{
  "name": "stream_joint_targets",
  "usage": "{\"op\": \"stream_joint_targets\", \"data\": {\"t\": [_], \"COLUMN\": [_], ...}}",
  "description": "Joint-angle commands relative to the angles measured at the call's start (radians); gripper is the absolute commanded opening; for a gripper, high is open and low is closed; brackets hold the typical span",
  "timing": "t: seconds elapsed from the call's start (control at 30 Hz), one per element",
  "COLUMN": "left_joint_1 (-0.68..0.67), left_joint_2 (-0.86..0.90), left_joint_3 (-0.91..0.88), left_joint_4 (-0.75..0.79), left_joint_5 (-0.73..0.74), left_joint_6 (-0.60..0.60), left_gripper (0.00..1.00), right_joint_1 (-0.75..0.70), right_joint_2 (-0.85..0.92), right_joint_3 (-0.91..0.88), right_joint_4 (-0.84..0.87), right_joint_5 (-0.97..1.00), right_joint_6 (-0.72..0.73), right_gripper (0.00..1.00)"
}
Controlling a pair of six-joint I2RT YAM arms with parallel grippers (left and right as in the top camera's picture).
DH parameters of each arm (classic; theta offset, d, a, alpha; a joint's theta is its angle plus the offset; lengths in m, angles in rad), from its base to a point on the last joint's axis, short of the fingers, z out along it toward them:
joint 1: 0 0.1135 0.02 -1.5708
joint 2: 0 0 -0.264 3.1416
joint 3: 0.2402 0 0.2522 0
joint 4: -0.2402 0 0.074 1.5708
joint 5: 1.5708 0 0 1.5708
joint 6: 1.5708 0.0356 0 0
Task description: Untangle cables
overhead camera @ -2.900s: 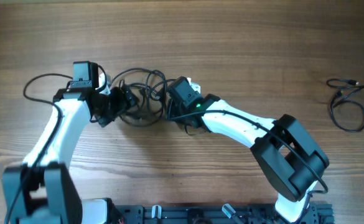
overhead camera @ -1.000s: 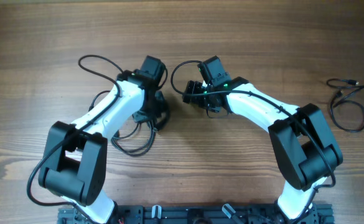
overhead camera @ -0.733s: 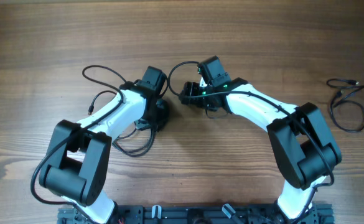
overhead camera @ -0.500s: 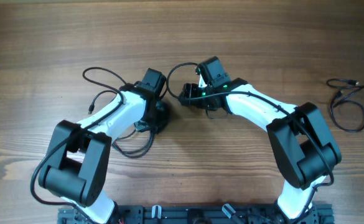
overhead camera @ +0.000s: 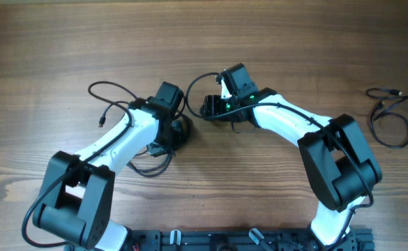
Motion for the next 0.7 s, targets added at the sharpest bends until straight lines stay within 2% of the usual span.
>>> {"op": "stream_joint_targets", "data": {"t": [0.0,0.13,0.27,0.4,0.5,0.67], "left_joint_1": [-0.006,-0.005,-0.005,-0.005,-0.005,-0.005], "left_joint_2": [0.011,0.011,0.011,0.011,-0.016,-0.048], "left_joint_3": [-0.046,-0.048,-0.048,-0.051,-0.002,0.059], "left_joint_4": [0.094,0.161,0.166,0.176,0.164,0.220], "left_joint_5": [0.012,-0.002,-0.080,-0.126,-0.123,-0.171], "left_joint_6": [0.011,0.011,0.011,0.011,0.053,0.072], "left_gripper": [0.04,0.04,0.04,0.04,0.04,0.11], "right_joint_1": [0.007,0.008,0.008,0.009,0.009,0.009], "right_joint_2": [0.020,0.020,0.020,0.020,0.020,0.020], "right_joint_3": [-0.011,-0.011,-0.011,-0.011,-0.011,-0.011], "right_joint_4": [-0.001,-0.001,0.005,0.013,0.014,0.022], "right_joint_5": [0.005,-0.019,-0.056,-0.055,-0.055,-0.054], "right_joint_6": [-0.023,-0.035,-0.080,-0.079,-0.079,-0.073], "right_gripper": [0.71,0.71,0.71,0.65,0.65,0.65]}}
